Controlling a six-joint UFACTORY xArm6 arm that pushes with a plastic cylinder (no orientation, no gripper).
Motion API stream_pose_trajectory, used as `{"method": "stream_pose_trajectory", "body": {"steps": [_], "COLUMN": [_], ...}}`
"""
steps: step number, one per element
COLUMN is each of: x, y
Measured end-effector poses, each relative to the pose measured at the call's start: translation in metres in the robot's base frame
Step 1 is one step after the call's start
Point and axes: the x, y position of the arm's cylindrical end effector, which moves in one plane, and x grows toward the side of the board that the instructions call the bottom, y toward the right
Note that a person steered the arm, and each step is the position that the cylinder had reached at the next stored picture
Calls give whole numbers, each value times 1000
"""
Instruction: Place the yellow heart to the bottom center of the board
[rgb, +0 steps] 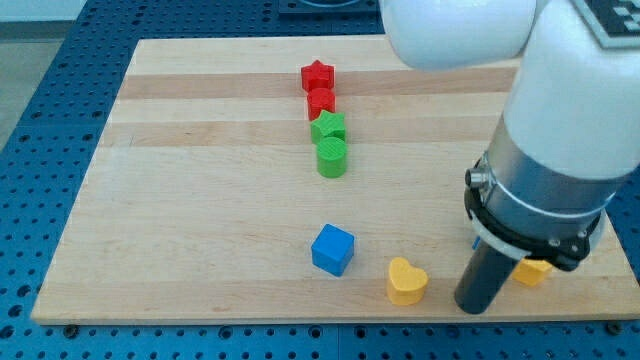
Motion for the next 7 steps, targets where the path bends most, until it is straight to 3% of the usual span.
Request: {"method": "stream_pose_trajectory", "body": {"steps": [5,7], "x": [-17,-17], "y": [-12,-45]}}
